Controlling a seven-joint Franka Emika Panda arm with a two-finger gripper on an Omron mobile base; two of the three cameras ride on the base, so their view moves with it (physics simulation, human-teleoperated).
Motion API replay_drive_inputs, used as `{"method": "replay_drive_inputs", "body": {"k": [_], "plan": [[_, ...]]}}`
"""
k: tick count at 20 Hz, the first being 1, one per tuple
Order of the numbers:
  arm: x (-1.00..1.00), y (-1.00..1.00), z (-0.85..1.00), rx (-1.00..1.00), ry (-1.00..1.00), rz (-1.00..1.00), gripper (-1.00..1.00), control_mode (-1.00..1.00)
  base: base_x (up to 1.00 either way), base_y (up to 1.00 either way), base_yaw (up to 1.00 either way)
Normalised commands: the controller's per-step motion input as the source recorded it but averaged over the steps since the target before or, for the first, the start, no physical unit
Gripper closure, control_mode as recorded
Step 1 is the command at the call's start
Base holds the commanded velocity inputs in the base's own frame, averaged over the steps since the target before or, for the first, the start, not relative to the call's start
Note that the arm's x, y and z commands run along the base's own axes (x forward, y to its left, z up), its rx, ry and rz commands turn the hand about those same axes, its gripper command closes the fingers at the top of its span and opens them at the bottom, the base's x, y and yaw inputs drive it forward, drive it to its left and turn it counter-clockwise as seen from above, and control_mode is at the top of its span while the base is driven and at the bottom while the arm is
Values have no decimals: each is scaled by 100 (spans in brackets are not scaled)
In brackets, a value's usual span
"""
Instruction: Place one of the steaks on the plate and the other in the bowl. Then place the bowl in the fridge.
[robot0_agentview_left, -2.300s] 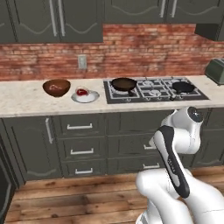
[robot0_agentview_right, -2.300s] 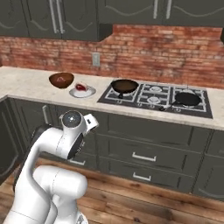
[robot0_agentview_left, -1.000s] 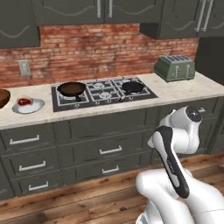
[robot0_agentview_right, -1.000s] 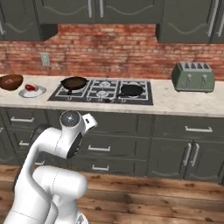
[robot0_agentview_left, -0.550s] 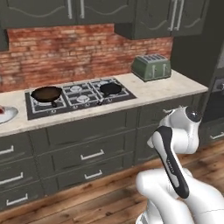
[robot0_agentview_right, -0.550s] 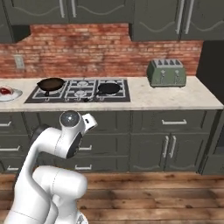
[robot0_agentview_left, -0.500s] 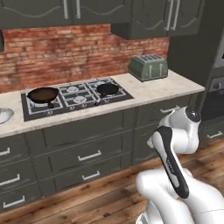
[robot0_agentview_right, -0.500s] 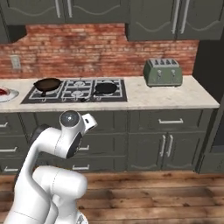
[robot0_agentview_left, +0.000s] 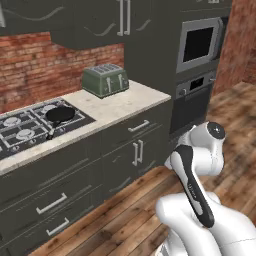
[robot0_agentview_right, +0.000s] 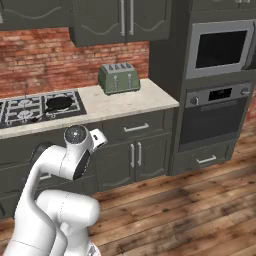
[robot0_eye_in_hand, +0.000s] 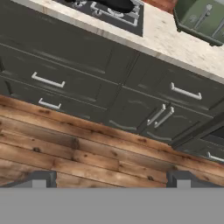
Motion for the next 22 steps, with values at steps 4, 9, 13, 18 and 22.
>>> {"method": "replay_drive_inputs", "body": {"k": [4,9,13,18,22], "plan": [[0,0,0,0,0,0,-100,100,3,-41,-80],[0,0,0,0,0,0,-100,100,6,-35,-82],[0,0,0,0,0,0,-100,100,3,-34,-80],[0,0,0,0,0,0,-100,100,0,-39,-77],[0,0,0,0,0,0,-100,100,0,-52,-72]]}}
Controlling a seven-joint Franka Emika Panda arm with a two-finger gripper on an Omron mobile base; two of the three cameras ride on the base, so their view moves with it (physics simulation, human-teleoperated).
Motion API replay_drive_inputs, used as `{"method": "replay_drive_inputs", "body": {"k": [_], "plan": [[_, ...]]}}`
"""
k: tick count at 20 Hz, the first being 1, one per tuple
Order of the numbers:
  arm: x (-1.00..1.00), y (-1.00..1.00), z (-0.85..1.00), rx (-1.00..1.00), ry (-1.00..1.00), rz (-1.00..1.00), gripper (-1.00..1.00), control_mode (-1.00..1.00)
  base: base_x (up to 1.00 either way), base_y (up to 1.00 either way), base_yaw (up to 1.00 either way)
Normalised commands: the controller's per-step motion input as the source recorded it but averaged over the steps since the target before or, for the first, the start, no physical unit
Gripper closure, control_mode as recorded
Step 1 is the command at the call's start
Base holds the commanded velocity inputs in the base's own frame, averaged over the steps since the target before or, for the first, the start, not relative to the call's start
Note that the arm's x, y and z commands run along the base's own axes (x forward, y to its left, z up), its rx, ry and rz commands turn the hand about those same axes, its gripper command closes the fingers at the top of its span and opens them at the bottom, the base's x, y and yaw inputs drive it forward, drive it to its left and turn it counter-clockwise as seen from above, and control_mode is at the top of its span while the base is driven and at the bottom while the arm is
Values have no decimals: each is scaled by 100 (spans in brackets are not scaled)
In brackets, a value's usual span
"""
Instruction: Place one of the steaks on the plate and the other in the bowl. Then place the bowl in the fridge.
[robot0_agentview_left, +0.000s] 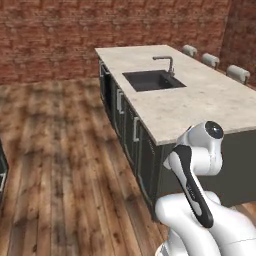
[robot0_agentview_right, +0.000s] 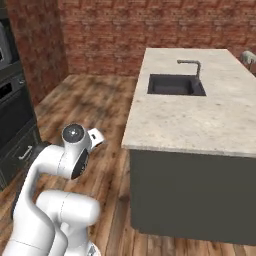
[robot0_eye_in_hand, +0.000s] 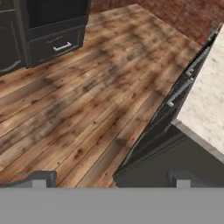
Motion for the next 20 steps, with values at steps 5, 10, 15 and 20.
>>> {"method": "replay_drive_inputs", "body": {"k": [5,10,15,20], "plan": [[0,0,0,0,0,0,-100,100,0,-52,-68],[0,0,0,0,0,0,-100,100,11,-41,-65],[0,0,0,0,0,0,-100,100,44,-33,-61],[0,0,0,0,0,0,-100,100,76,-10,-52]]}}
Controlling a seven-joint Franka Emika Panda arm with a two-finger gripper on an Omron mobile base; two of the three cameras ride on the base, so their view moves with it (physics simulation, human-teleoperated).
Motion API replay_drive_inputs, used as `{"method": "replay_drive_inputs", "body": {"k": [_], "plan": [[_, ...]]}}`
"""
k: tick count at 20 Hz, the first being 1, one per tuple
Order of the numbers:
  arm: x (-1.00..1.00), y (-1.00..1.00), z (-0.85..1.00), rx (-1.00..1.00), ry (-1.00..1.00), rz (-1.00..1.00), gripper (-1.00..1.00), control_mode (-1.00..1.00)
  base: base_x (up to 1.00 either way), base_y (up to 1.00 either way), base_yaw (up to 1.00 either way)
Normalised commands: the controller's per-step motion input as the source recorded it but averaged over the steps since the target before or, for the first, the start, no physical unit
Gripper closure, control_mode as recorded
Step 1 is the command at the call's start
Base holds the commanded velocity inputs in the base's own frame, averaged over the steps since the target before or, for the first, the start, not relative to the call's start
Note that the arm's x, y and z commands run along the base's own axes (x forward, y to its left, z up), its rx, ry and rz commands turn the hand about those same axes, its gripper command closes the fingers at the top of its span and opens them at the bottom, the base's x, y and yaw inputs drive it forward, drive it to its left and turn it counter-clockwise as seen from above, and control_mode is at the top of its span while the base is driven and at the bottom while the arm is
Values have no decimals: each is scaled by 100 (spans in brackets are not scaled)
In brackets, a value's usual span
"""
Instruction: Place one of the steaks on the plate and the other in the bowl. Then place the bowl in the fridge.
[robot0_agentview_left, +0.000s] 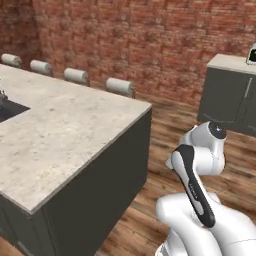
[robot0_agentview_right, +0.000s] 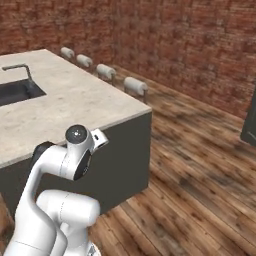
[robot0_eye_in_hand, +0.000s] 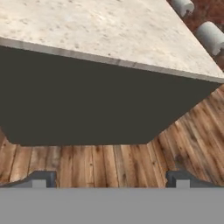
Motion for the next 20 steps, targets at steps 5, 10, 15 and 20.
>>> {"method": "replay_drive_inputs", "body": {"k": [5,10,15,20], "plan": [[0,0,0,0,0,0,-100,100,91,-1,-46],[0,0,0,0,0,0,-100,100,63,-29,-55],[0,0,0,0,0,0,-100,100,32,-65,-66],[0,0,0,0,0,0,-100,100,32,-67,-66]]}}
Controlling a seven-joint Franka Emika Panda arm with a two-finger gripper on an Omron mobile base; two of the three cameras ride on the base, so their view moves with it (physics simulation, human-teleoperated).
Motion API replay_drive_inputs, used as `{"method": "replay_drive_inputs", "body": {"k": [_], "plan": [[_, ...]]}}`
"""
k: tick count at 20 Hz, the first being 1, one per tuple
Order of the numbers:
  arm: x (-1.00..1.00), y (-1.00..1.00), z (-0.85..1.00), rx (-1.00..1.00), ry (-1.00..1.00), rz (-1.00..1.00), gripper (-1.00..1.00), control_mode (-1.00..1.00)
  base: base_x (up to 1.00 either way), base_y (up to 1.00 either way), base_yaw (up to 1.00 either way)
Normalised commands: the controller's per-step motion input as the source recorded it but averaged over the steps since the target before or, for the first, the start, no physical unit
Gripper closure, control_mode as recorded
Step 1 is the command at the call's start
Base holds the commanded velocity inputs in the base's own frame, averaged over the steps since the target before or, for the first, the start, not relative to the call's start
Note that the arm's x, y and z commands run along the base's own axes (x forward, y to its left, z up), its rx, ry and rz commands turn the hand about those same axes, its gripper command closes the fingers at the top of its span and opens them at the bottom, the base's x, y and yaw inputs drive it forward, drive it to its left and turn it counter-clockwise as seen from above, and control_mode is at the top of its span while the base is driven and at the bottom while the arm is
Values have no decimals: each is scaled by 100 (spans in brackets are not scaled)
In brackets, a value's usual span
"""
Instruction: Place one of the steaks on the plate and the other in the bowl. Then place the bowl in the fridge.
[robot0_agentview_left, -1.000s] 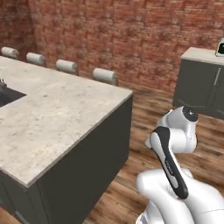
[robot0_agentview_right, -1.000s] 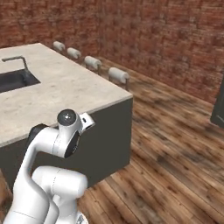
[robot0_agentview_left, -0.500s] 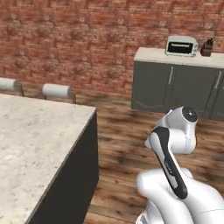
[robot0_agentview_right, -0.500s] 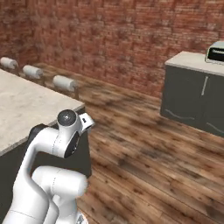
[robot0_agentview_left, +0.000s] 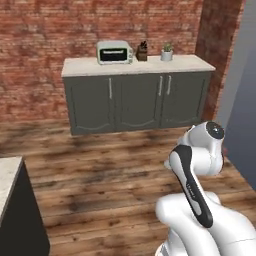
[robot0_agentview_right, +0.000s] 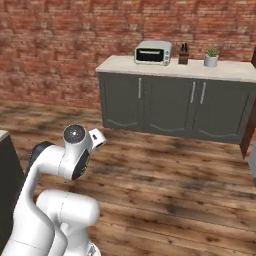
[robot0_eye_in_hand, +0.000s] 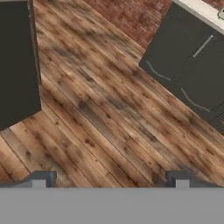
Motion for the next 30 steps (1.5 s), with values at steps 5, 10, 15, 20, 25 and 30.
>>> {"method": "replay_drive_inputs", "body": {"k": [5,10,15,20,25,30], "plan": [[0,0,0,0,0,0,-100,100,35,-63,-65],[0,0,0,0,0,0,-100,100,33,-52,-62],[0,0,0,0,0,0,-100,100,33,-45,-59],[0,0,0,0,0,0,-100,100,32,-39,-56],[0,0,0,0,0,0,-100,100,34,-47,-55],[0,0,0,0,0,0,-100,100,45,-55,-57]]}}
